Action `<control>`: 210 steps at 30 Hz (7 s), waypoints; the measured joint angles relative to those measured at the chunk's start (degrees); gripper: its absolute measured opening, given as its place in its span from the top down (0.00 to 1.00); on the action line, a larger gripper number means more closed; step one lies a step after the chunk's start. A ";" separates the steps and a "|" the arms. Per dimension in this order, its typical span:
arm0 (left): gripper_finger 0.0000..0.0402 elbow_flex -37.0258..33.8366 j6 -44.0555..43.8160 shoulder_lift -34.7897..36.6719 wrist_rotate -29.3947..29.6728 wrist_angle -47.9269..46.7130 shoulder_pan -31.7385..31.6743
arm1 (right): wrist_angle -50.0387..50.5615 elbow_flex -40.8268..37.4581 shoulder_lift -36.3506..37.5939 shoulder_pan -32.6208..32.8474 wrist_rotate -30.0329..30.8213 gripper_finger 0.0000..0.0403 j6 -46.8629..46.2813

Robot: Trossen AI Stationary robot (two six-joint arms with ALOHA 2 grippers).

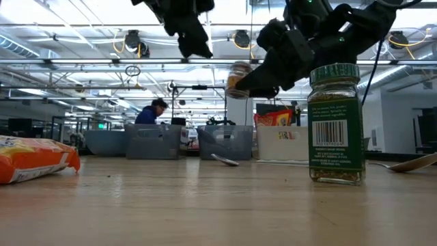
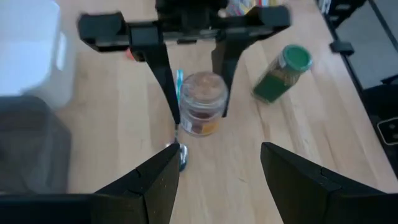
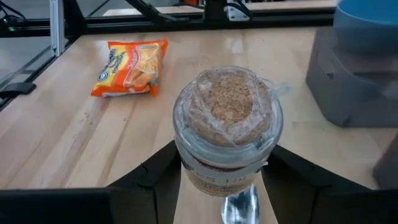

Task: Pick & Place Food Item
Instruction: Put the brown spice bottle into the left black bin

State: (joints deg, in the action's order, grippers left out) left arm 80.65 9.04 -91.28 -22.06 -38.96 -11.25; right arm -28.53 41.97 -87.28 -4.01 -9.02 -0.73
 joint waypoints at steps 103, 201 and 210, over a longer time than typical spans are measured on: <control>0.03 12.67 -1.19 -13.42 5.57 -0.94 3.55 | -0.51 1.36 -0.77 0.11 1.46 0.55 4.16; 0.54 12.67 3.76 -11.67 14.38 -3.39 3.91 | -3.39 1.47 -0.11 0.31 0.02 0.43 3.43; 0.54 12.67 3.50 -10.54 14.42 -4.68 3.65 | -2.96 1.47 0.80 0.29 -0.26 0.43 3.37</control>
State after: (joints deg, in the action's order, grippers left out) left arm 93.32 12.53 -101.82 -7.64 -43.64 -7.60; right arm -31.50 43.44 -86.48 -3.73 -9.27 2.63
